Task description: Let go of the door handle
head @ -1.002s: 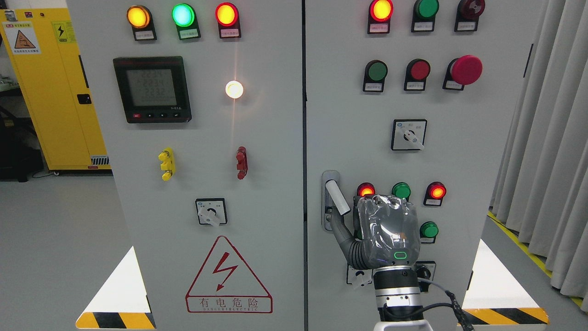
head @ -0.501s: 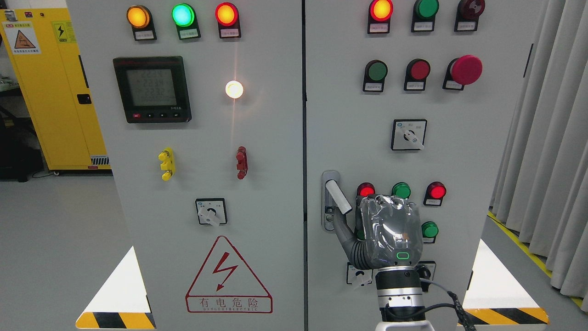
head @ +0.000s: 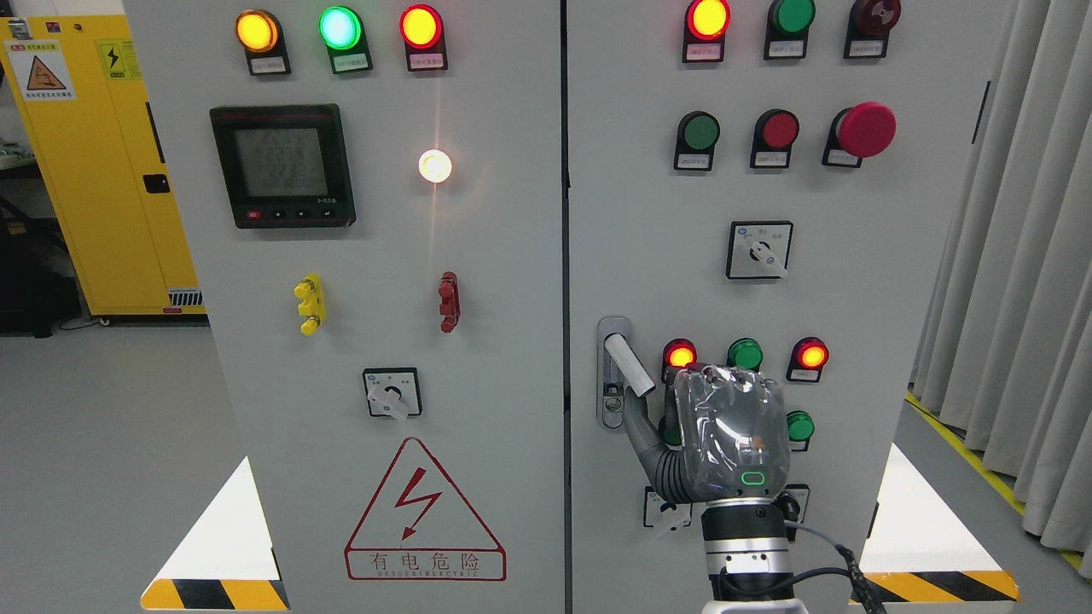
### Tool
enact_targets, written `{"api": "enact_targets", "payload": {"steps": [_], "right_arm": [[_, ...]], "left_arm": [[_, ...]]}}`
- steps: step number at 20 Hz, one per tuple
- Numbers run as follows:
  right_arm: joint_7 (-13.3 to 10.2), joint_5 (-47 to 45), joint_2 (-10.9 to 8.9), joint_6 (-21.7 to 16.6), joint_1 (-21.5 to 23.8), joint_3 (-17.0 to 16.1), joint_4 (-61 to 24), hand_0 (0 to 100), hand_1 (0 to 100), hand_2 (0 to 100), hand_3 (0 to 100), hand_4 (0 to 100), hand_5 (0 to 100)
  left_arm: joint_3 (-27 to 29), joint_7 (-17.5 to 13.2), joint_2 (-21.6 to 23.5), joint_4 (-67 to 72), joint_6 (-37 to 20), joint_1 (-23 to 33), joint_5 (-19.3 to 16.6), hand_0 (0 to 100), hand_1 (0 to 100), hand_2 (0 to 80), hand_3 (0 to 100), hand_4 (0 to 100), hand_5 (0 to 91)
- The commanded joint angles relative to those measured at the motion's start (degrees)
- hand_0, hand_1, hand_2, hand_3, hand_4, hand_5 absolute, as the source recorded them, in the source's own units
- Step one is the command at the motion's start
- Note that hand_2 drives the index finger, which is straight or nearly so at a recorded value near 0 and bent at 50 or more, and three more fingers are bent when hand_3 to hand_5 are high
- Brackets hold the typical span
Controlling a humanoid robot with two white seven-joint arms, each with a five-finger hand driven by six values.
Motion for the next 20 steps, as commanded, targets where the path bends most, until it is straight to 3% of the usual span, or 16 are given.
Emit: {"api": "enact_targets", "payload": {"steps": [1,20], "right_arm": [[0.26,0.0,-0.08,-0.15,0.06,-0.56,-0.41,60,39,91,100,100,100],[0.08,-0.17,-0.08,-0.15,0.15,-0.74,-0.76,57,39,90,100,100,100]], "left_arm": [[0.0,-0.02,0.04,-0.88,0.05,0.97,-0.03,12,56,0.0,0,0,0.0],[0.0,-0.02,-0.05,-0.88,0.05,0.97,-0.03,12,56,0.0,0,0,0.0]]}}
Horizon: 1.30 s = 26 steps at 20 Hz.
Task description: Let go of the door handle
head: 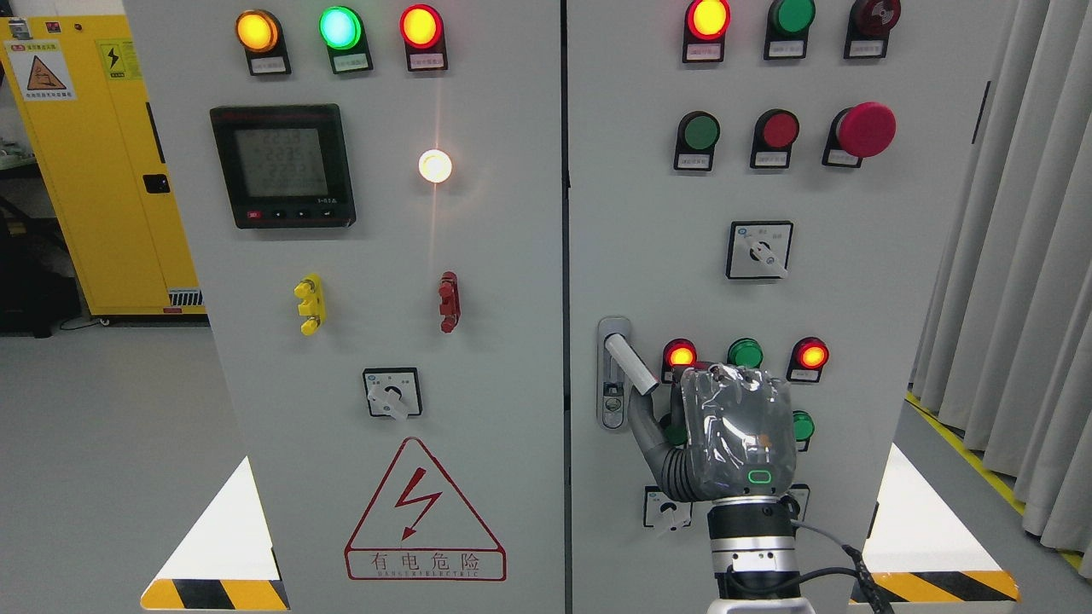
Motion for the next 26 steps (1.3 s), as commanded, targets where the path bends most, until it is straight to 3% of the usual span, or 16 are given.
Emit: {"api": "enact_targets", "payload": {"steps": [1,21,26], "right_arm": [[-0.36,-0.04,-0.02,-0.02,0.12,-0.16,-0.28,57,39,90,100,100,100],[-0.36,-0.12,0.07,0.07,0.12,-0.16,-0.63,52,39,90,100,100,100],[-0.36,-0.12,0.07,0.07,0.21,-0.24,-0.63,55,40,90,100,100,100]], "left_arm": [[0.0,-0.02,0.03,-0.88,0.05,0.97,-0.01,12,56,0.0,0,0,0.0],[0.0,-0.02,0.03,-0.88,0.05,0.97,-0.01,12,56,0.0,0,0,0.0],[0.0,-0.02,-0.06,-0.88,0.05,0.97,-0.01,12,56,0.0,0,0,0.0]]}}
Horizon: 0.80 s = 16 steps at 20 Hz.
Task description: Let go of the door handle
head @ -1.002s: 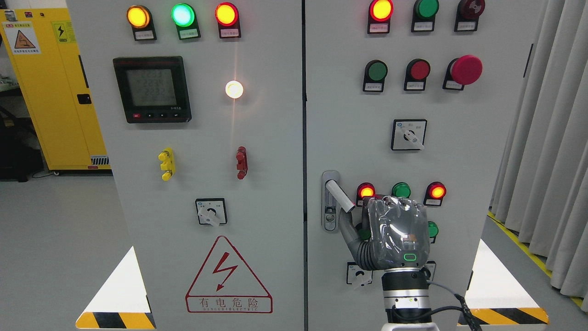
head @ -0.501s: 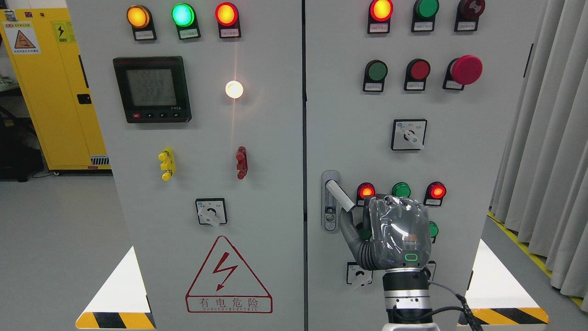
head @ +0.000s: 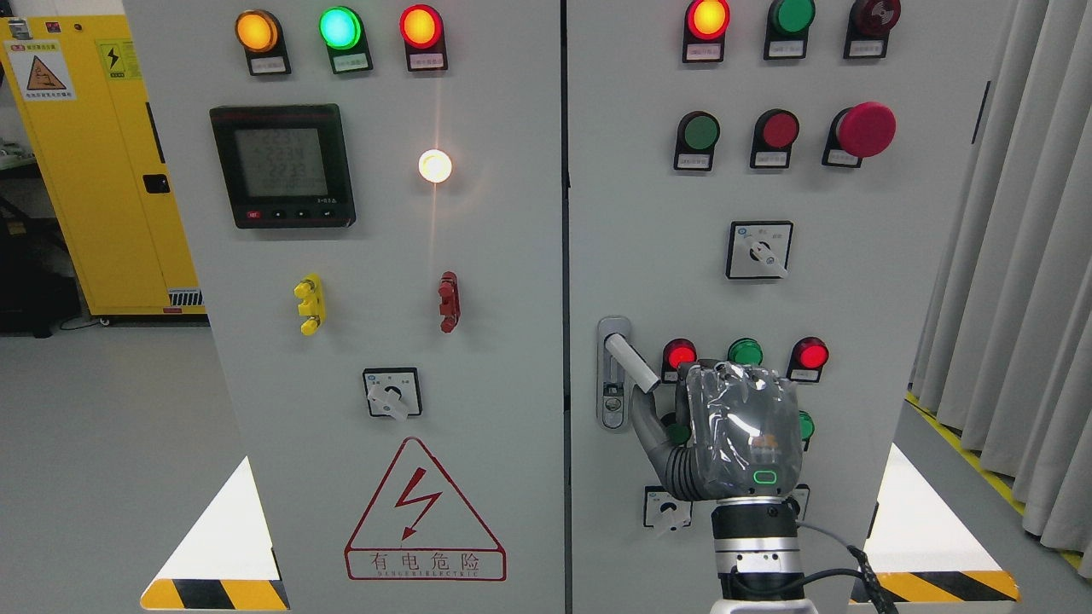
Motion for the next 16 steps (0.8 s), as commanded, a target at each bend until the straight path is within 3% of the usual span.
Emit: {"api": "enact_targets", "payload": {"steps": [1,16], "right_arm": [[0.05,-0.02,0.03,0.02,0.06,-0.06,-0.09,57,40,90,100,100,100],[0.14,-0.02,-0.06,0.02,-0.03,-0.77,-0.09,63,40,90,100,100,100]], "left_arm": [[0.0,-0.02,0.02,-0.88,0.05,0.97,0.0,12,56,0.0,0,0,0.0],[0.0,-0.02,0.02,-0.88,0.05,0.97,0.0,12,56,0.0,0,0,0.0]]}}
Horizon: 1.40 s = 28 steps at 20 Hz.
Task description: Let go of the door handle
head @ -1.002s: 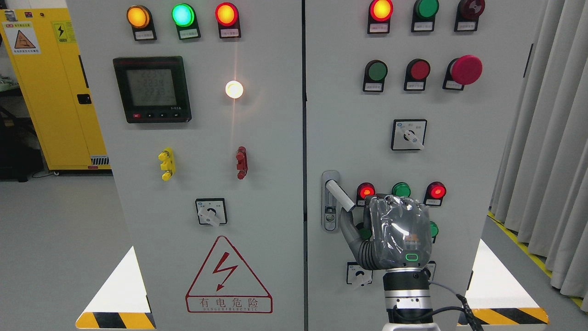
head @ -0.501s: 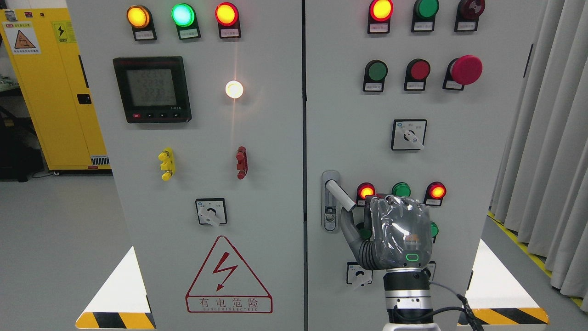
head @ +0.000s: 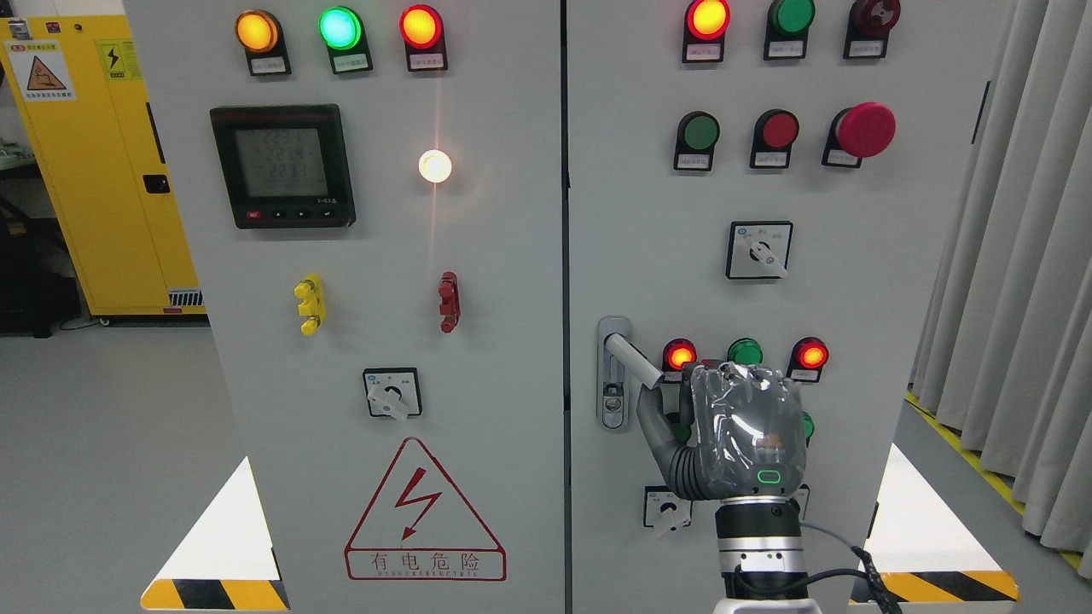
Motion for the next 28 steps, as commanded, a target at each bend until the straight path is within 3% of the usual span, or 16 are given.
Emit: {"api": "enact_targets", "payload": {"steps": [1,28], "right_arm": [[0.08,-0.01,-0.02,0.02,-0.09,-0.3,-0.02,63,40,90,100,100,100],[0.16,-0.1,-0.02,-0.07,-0.44,-0.74,-0.54,66,38,90,100,100,100]], "left_arm": [[0.0,-0.02,-0.04,-0.88,0.04,0.97,-0.01,12,56,0.0,0,0,0.0],[0.0,-0.02,-0.04,-0.88,0.04,0.97,-0.01,12,56,0.0,0,0,0.0]]}}
